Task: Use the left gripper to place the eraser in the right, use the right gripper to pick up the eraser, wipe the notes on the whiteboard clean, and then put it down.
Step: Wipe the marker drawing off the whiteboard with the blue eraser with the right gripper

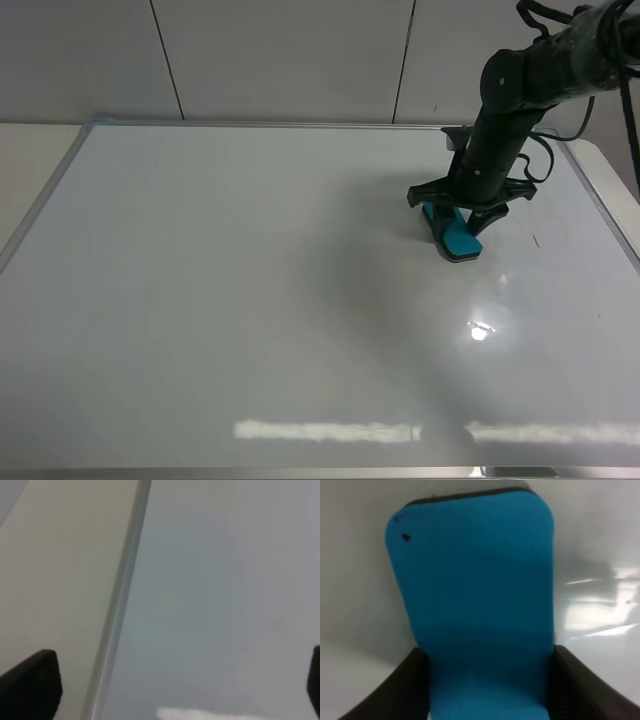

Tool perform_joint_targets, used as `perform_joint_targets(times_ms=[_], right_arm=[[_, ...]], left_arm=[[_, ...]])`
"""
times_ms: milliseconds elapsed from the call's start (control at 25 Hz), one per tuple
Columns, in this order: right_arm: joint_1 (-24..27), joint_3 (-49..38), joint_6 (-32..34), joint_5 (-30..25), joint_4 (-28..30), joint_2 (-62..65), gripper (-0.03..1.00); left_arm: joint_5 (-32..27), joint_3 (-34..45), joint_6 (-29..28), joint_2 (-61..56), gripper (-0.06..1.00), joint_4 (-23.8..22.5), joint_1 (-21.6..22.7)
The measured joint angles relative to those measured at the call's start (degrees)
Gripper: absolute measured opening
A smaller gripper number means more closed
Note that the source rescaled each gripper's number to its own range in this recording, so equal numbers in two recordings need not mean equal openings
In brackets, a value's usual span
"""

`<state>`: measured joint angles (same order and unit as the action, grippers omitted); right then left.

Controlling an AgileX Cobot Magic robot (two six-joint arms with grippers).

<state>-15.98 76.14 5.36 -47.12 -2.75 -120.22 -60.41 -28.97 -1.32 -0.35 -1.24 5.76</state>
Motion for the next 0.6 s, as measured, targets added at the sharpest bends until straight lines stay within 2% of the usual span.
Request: perform_joint_targets(times_ms=[240, 400, 600], right_arm=[[3.38, 0.19, 0.25, -0.89, -3.02, 0.06, 0.0], [9.31, 0.23, 0.59, -2.31, -5.45, 0.5, 0.0], [17.62, 0.23, 0.65, -3.87, -2.85, 0.73, 0.0]], left_arm=[[0.0, 0.0, 0.0, 0.0, 1.0, 0.0, 0.0], [0.0, 0.0, 0.0, 0.0, 1.0, 0.0, 0.0], [0.0, 0.0, 0.0, 0.0, 1.0, 0.0, 0.0]])
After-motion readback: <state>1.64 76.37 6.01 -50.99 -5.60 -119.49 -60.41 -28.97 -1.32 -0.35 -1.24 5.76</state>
